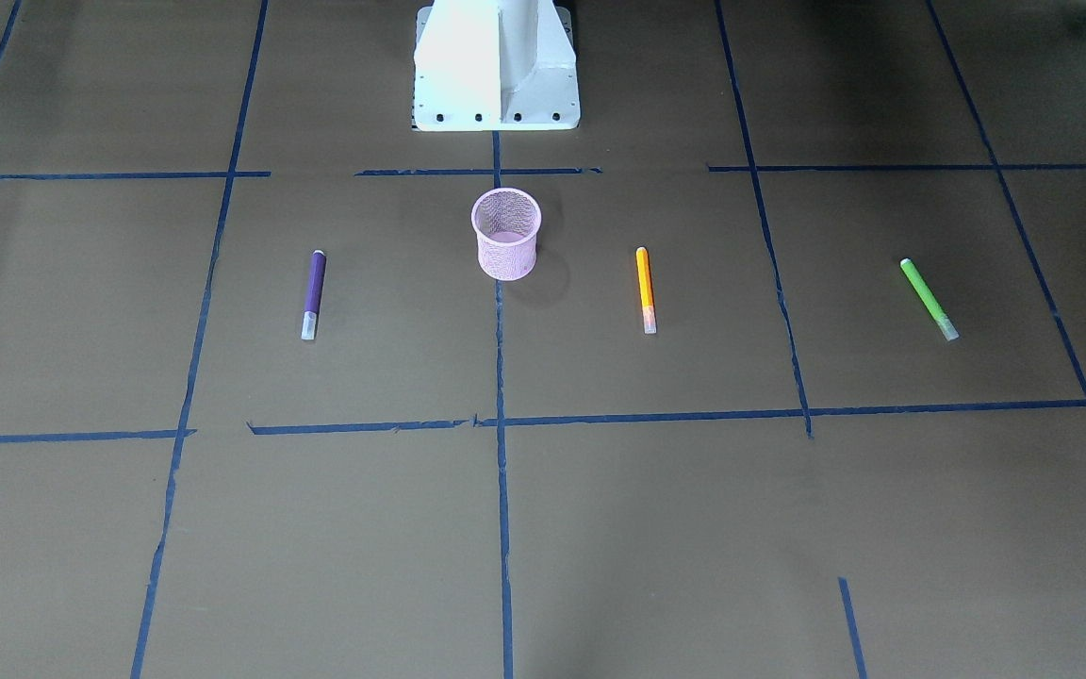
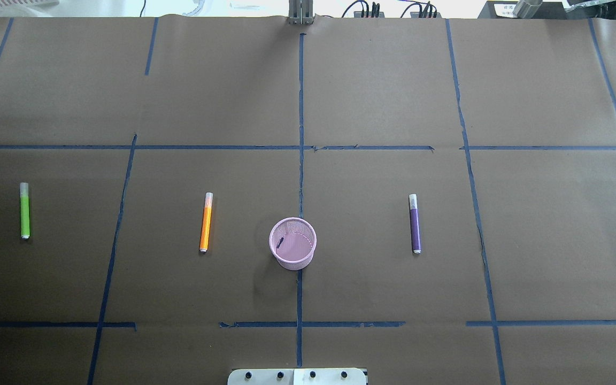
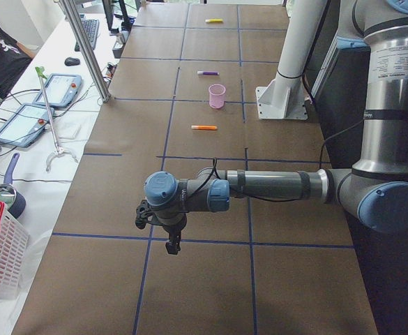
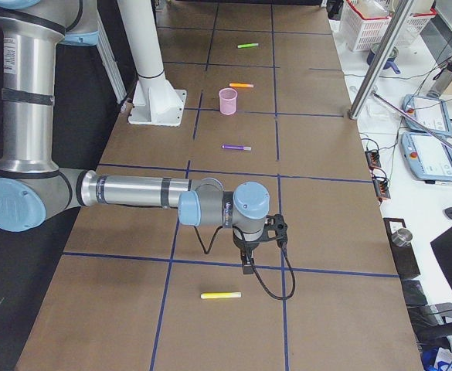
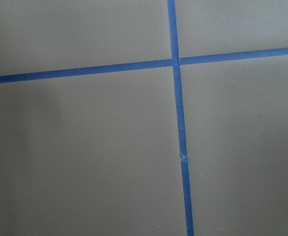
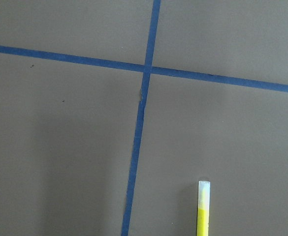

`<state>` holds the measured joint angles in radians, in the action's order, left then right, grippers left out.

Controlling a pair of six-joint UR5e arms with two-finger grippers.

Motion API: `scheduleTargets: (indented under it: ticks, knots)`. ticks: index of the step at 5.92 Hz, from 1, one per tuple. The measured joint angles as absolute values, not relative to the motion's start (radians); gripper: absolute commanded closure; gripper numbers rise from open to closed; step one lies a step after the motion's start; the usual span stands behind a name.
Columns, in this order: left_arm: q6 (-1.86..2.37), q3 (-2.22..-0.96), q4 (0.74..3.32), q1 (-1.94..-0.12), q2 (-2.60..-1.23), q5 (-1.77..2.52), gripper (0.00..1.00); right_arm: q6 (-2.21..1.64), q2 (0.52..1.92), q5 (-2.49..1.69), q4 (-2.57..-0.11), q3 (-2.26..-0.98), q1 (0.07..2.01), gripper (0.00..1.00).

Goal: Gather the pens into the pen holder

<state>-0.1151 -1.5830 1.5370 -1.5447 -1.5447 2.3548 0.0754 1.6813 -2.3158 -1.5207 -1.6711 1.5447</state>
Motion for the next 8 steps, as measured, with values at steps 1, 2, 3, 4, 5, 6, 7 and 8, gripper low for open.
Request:
scheduleTargets:
  ticks: [1, 2, 3, 4, 5, 6, 7, 8]
  knots:
    - [-0.115, -1.583, 1.537, -1.545, -1.545, 2.355, 0.00, 0.076, 1.682, -2.317, -1.521, -1.671, 1.545, 0.00]
    - [-0.115, -1.583, 1.537, -1.545, -1.545, 2.355, 0.00, 0.075, 1.682, -2.317, -1.522, -1.671, 1.545, 0.00]
    - [-0.115, -1.583, 1.537, -1.545, -1.545, 2.355, 0.00, 0.074, 1.682, -2.315, -1.522, -1.670, 1.545, 0.00]
    - [-0.115, -1.583, 1.537, -1.545, -1.545, 2.355, 0.00, 0.074, 1.681, -2.314, -1.522, -1.667, 1.545, 0.00]
    - [-0.115, -1.584, 1.537, -1.545, -1.546, 2.355, 0.00, 0.075, 1.681, -2.315, -1.522, -1.664, 1.545, 0.00]
    - [-0.115, -1.587, 1.537, -1.545, -1.547, 2.356, 0.00, 0.078, 1.681, -2.315, -1.522, -1.663, 1.545, 0.00]
    - [-0.114, -1.593, 1.537, -1.545, -1.548, 2.356, 0.00, 0.079, 1.684, -2.316, -1.521, -1.663, 1.545, 0.00]
    - [-0.113, -1.603, 1.537, -1.544, -1.549, 2.357, 0.00, 0.083, 1.690, -2.317, -1.522, -1.661, 1.544, 0.00]
